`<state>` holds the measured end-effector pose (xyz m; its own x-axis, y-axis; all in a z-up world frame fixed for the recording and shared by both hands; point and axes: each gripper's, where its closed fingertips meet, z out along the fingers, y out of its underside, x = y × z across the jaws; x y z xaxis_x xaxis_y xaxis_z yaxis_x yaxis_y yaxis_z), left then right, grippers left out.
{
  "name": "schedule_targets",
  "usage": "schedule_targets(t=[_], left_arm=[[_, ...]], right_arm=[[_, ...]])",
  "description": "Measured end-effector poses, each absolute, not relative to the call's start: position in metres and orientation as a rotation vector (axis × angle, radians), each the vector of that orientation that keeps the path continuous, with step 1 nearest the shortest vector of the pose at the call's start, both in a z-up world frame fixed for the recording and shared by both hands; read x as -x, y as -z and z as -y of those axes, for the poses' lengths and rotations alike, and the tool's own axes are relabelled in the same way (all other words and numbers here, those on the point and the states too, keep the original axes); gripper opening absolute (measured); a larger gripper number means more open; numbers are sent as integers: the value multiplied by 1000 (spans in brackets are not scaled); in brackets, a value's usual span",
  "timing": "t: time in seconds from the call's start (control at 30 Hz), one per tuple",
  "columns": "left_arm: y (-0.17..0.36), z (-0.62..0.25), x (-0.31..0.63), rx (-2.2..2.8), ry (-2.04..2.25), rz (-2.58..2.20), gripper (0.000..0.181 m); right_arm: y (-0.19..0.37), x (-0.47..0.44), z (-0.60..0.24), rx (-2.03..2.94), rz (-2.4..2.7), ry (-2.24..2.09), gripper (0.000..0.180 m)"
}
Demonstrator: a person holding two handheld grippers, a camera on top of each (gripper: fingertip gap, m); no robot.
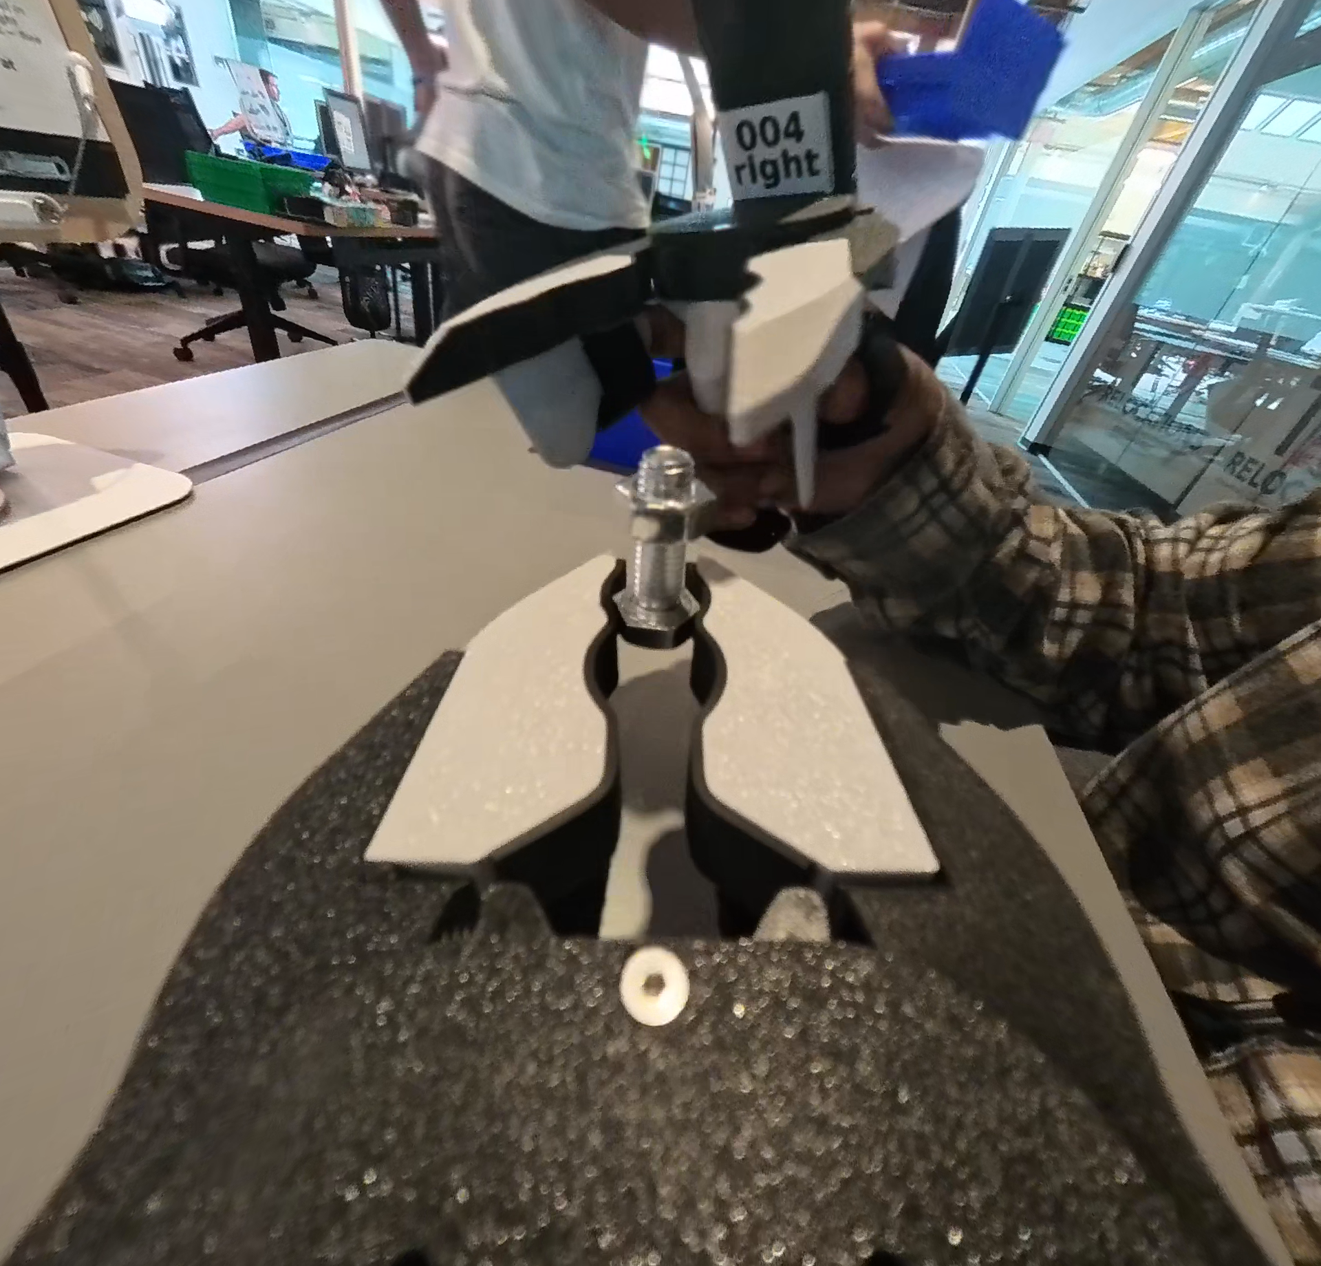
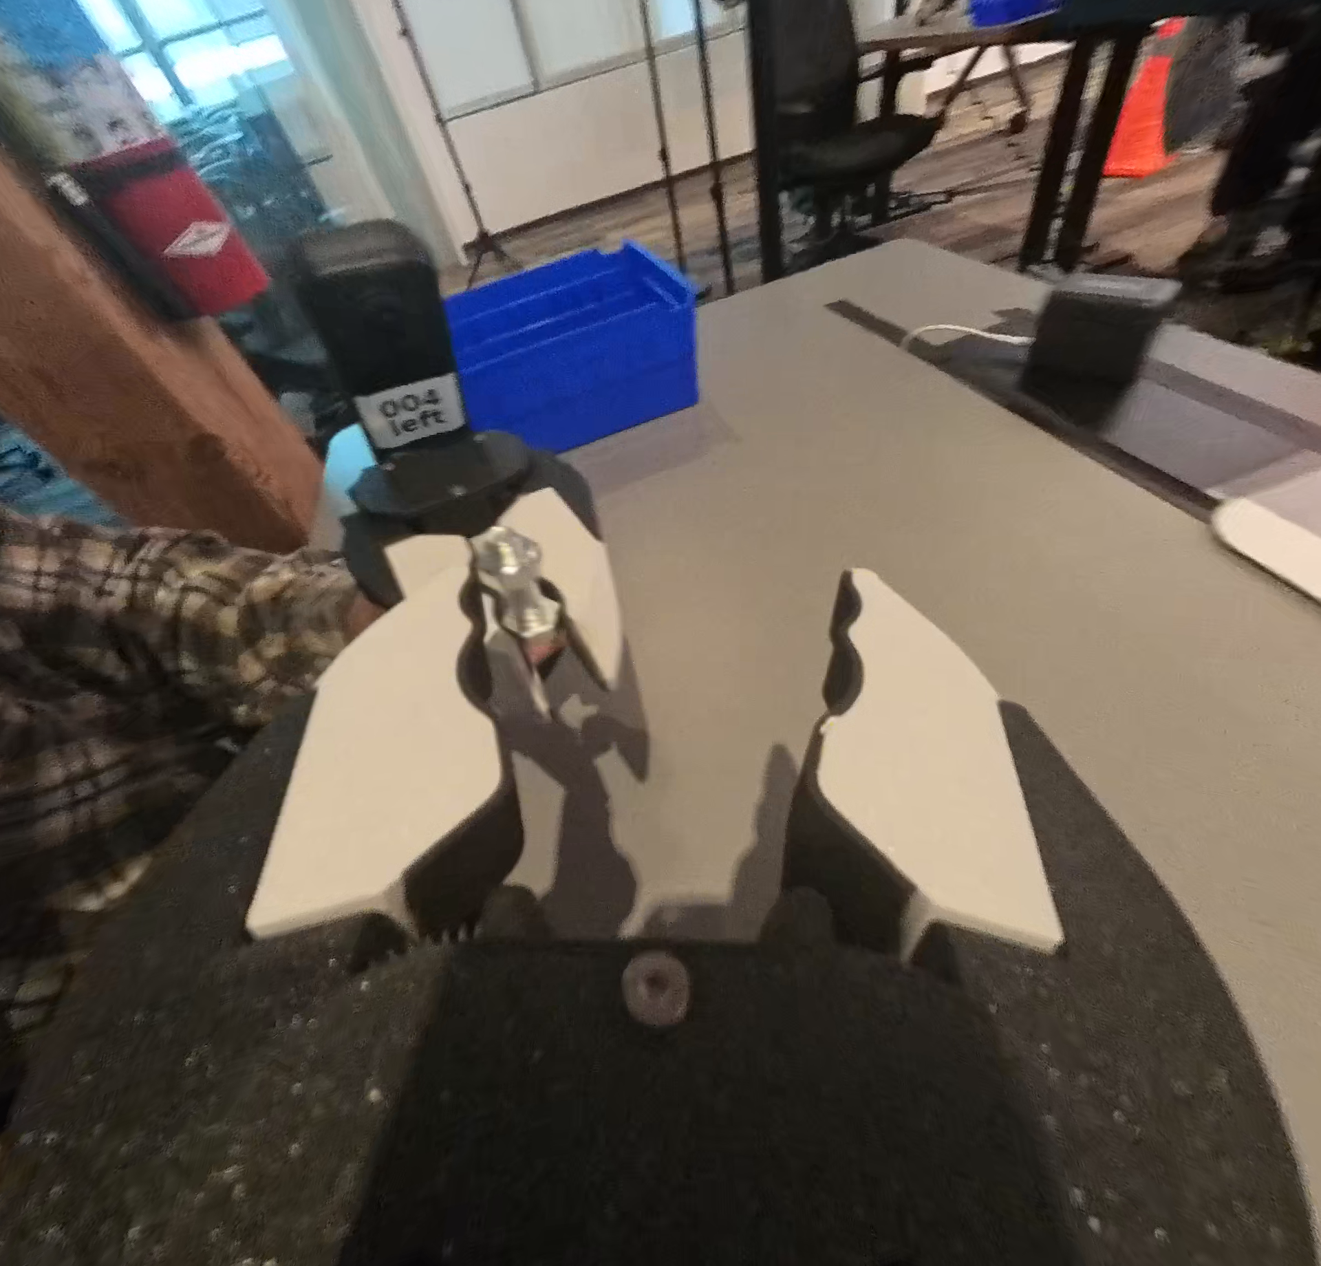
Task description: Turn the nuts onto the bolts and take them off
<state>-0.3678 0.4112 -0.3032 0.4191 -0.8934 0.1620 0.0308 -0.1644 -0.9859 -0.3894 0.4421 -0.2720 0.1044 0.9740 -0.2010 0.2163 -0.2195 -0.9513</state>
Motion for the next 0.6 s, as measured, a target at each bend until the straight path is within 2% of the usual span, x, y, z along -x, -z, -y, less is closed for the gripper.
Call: schedule_targets(t=[0.1,0.13,0.17,0.2,0.47,0.5,0.6], left_arm=[[305,-408,363,1502,998,-822,15],[305,-408,363,1502,985,-827,15],[305,-409,364,1511,967,-821,15],[304,-410,366,1511,970,-815,15],[304,-408,364,1503,993,-815,15],[304,-408,365,1503,991,-813,15],[301,-409,367,1494,1005,-798,15]], right_arm=[[281,404,-429,1589,1273,-1172,92],[283,400,-435,1606,1259,-1149,97],[284,394,-441,1627,1244,-1138,96],[283,386,-450,1636,1210,-1105,87],[278,396,-438,1581,1240,-1151,92],[278,389,-445,1594,1215,-1141,86],[269,381,-450,1570,1166,-1190,85]])
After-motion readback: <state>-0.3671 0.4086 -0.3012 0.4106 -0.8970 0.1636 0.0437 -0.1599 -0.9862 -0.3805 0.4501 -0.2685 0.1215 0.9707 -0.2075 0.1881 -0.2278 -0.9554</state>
